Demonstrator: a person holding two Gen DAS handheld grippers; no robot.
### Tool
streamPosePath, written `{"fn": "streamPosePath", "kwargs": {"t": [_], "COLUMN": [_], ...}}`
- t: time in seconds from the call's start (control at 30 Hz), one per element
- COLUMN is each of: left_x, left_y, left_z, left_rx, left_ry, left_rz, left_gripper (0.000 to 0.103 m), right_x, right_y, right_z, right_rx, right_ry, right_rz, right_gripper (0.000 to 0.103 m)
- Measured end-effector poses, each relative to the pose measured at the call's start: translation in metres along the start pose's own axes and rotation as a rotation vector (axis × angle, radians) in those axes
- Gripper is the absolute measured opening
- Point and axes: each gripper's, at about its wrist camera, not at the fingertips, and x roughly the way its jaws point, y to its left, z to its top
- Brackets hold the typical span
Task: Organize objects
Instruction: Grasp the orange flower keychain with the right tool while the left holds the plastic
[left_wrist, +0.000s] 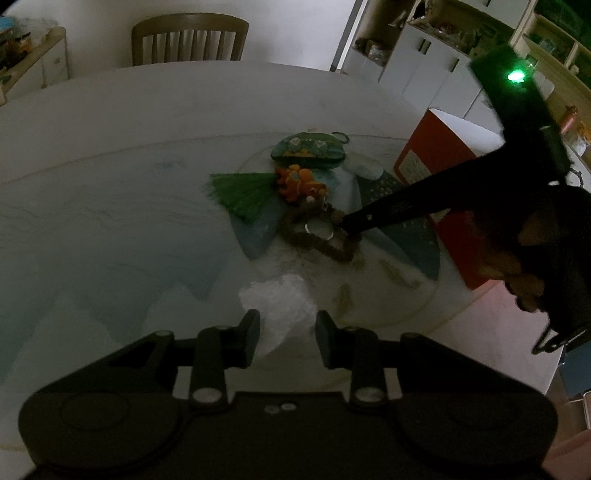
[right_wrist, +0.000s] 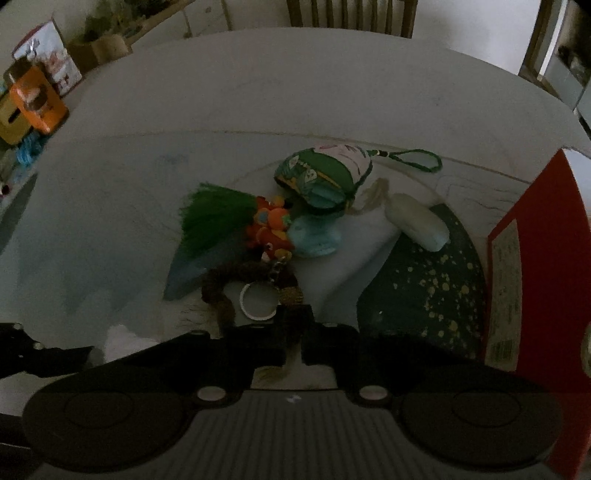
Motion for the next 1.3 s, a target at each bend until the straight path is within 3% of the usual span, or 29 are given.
{"fn": "streamPosePath", "kwargs": {"t": [0.33, 0.47, 0.7, 0.8, 0.87, 0.93, 0.97, 1.2, 1.3], "left_x": [-0.005, -0.006, -0.01, -0.011, -0.011, -0.01, -0.01, -0.008, -0.006], "left_y": [0.001, -0.002, -0.005, -0.003, 0.001, 0.004, 0.006, 0.017, 0.018], "left_z": [0.003, 0.003, 0.001, -0.001, -0.002, -0.003, -0.004, -0.003, -0.001], "left_rx": [-0.013, -0.006, -0.004, -0.01, -0.018, -0.026, -0.028, -0.042, -0.043], "left_ry": [-0.019, -0.023, -0.035, -0.033, -0.029, -0.024, -0.021, -0.01, -0.009], "left_rz": [-0.003, -0.005, 0.0, 0.005, 0.01, 0.014, 0.017, 0.023, 0.018], "left_gripper": [0.031, 0.031, 0.031, 0.031, 0.031, 0.031, 0.031, 0.031, 0.031], "right_x": [-0.06, -0.067, -0.056, -0.045, -0.036, -0.026, -0.021, 0.007, 0.015], "right_y": [-0.009, -0.008, -0.006, 0.0, 0.005, 0.007, 0.007, 0.001, -0.001], "right_z": [-0.031, -0.044, -0.021, -0.008, -0.001, 0.006, 0.008, 0.023, 0.026], "right_rx": [0.111, 0.08, 0.075, 0.046, 0.032, 0.033, 0.038, 0.084, 0.101], "right_ry": [-0.041, -0.04, -0.086, -0.088, -0.087, -0.084, -0.087, -0.04, -0.017], "right_rz": [0.082, 0.078, 0.085, 0.081, 0.073, 0.071, 0.069, 0.064, 0.066], "right_gripper": [0.0, 0.0, 0.003, 0.007, 0.017, 0.037, 0.04, 0.042, 0.036]}}
